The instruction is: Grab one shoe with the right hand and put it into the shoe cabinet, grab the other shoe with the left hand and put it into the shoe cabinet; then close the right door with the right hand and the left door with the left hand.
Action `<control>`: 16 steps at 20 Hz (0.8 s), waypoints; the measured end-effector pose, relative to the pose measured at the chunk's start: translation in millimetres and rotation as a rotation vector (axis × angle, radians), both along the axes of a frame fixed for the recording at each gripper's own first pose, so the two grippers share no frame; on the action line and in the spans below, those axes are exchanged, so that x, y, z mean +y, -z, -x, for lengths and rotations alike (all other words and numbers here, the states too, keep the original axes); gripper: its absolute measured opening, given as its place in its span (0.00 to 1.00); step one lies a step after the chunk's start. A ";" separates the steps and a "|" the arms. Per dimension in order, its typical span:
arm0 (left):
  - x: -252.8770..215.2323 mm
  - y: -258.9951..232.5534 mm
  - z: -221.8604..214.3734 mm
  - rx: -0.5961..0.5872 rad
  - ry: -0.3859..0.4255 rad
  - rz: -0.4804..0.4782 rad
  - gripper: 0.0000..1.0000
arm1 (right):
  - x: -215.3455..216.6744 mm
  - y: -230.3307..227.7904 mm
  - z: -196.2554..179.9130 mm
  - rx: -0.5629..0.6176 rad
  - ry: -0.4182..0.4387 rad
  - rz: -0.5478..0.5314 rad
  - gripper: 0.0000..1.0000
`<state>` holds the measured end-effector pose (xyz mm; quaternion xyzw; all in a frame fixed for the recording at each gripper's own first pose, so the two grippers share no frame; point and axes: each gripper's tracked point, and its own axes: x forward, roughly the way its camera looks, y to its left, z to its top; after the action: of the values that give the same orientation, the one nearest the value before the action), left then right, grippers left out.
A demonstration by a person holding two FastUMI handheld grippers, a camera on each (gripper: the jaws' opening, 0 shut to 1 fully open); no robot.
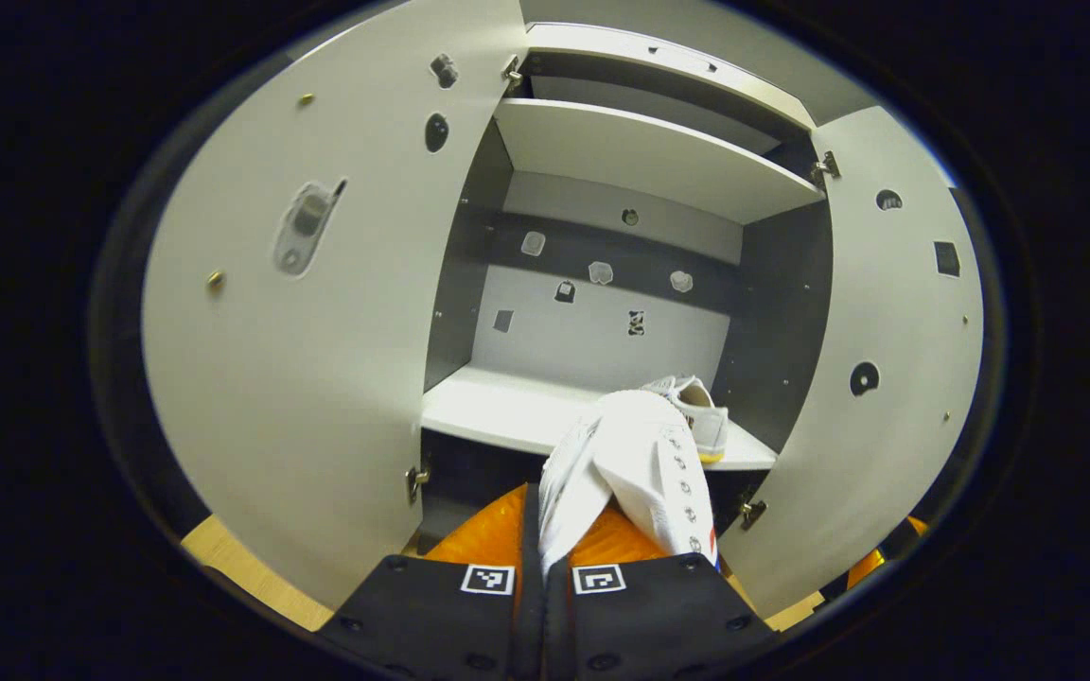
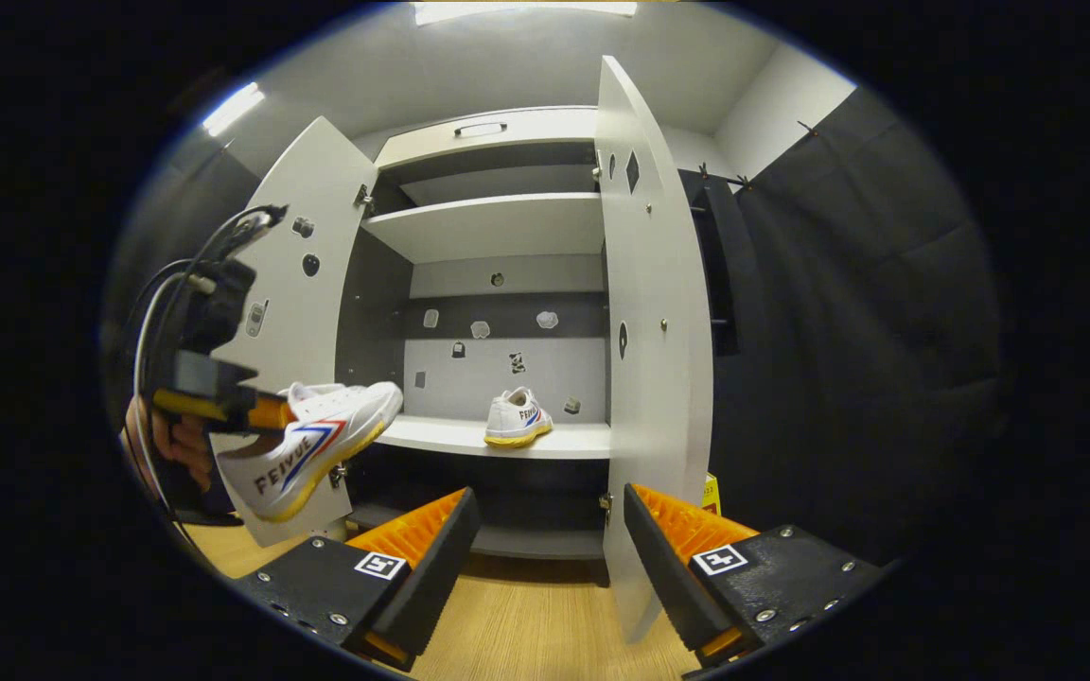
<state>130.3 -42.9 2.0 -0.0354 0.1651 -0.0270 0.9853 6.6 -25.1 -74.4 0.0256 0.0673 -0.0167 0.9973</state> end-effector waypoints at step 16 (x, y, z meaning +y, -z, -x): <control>-20.0 97.1 -242.8 0.352 -0.098 -0.169 0.08 | -23.5 -2.8 20.5 0.013 0.080 -0.020 0.94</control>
<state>373.1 -62.9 -95.1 0.0353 0.3345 0.0415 0.9408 -13.9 -48.7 -71.5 0.0380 0.0730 -0.0562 0.9950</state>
